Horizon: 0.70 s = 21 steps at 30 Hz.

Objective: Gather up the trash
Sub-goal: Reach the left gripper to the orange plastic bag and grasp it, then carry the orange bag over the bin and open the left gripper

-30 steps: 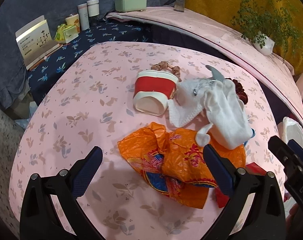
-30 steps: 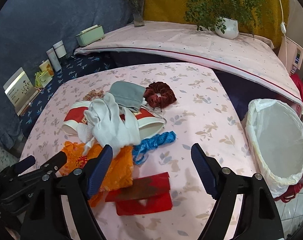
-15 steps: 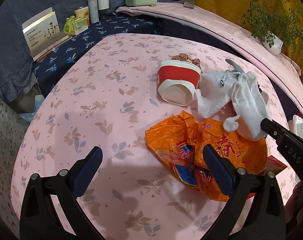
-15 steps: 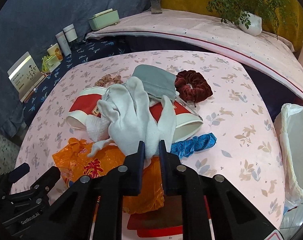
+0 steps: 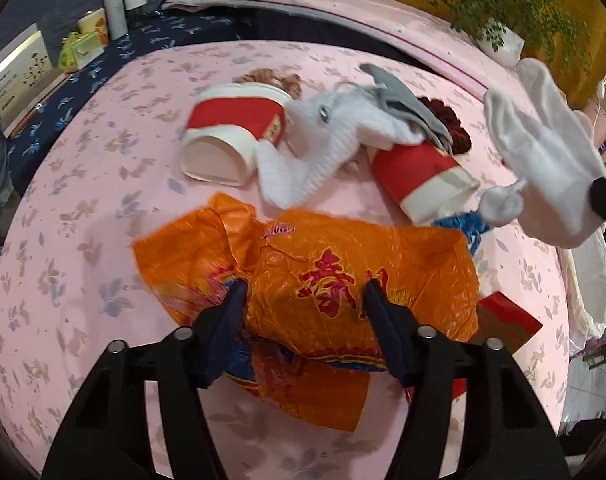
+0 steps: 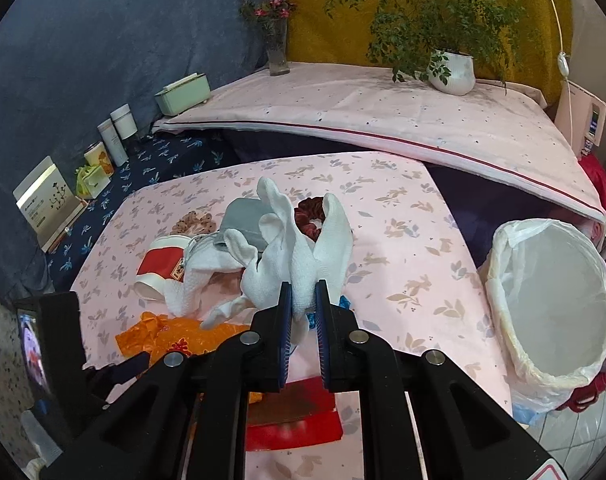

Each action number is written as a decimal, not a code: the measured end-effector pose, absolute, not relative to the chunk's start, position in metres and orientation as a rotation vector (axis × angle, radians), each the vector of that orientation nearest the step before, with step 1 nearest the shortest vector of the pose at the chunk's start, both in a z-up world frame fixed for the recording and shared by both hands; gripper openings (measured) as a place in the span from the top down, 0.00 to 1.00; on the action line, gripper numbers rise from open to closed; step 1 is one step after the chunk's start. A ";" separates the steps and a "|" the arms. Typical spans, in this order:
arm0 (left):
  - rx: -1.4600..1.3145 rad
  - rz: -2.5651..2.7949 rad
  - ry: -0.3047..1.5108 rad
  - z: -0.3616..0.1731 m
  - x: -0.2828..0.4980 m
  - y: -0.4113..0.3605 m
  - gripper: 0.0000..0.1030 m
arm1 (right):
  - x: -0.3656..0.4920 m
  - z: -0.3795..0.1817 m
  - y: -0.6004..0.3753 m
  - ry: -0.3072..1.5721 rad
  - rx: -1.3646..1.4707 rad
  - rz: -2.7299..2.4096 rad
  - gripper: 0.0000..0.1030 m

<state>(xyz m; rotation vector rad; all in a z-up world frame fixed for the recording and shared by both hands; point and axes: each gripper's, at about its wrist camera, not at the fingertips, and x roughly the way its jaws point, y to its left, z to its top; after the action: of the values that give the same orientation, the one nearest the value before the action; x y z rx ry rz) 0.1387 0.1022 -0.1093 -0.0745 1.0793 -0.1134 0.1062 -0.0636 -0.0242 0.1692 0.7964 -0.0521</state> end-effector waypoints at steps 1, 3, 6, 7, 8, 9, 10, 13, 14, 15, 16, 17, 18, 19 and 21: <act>-0.070 -0.112 1.076 -0.109 0.137 0.099 0.53 | 0.103 -0.024 -0.066 0.797 0.173 -0.057 0.89; -0.068 -0.125 1.073 -0.107 0.134 0.094 0.67 | 0.098 -0.025 -0.072 0.799 0.180 -0.065 0.89; -0.067 -0.139 1.065 -0.099 0.129 0.088 0.82 | 0.092 -0.025 -0.080 0.799 0.195 -0.071 0.89; -0.062 -0.139 1.056 -0.096 0.128 0.087 0.85 | 0.090 -0.024 -0.082 0.797 0.198 -0.071 0.89; -0.057 -0.139 1.045 -0.091 0.125 0.085 0.86 | 0.087 -0.023 -0.084 0.793 0.202 -0.071 0.89; -0.055 -0.141 1.037 -0.087 0.124 0.084 0.86 | 0.085 -0.022 -0.086 0.789 0.204 -0.071 0.89; -0.056 -0.146 1.029 -0.082 0.122 0.082 0.86 | 0.082 -0.020 -0.088 0.784 0.205 -0.070 0.89; -0.059 -0.161 1.002 -0.066 0.116 0.076 0.87 | 0.075 -0.013 -0.093 0.764 0.210 -0.070 0.89; -0.059 -0.166 0.993 -0.061 0.115 0.073 0.87 | 0.072 -0.011 -0.094 0.756 0.210 -0.072 0.89; -0.057 -0.174 0.983 -0.055 0.113 0.070 0.87 | 0.070 -0.008 -0.097 0.747 0.212 -0.074 0.89; -0.056 -0.182 0.973 -0.050 0.111 0.066 0.87 | 0.068 -0.005 -0.100 0.739 0.214 -0.077 0.89; -0.054 -0.190 0.960 -0.043 0.109 0.062 0.87 | 0.066 -0.002 -0.103 0.729 0.218 -0.080 0.89; -0.050 -0.197 0.950 -0.039 0.108 0.059 0.87 | 0.063 0.001 -0.107 0.721 0.222 -0.085 0.89; -0.048 -0.207 0.939 -0.033 0.107 0.055 0.87 | 0.062 0.004 -0.110 0.712 0.225 -0.090 0.89; -0.047 -0.235 0.915 -0.021 0.105 0.045 0.87 | 0.057 0.009 -0.120 0.693 0.232 -0.107 0.89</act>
<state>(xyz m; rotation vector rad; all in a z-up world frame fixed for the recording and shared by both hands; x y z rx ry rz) 0.1047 0.0453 -0.0213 -0.0475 0.9147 -0.2349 0.0572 -0.1200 0.0094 0.2316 0.6932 -0.1071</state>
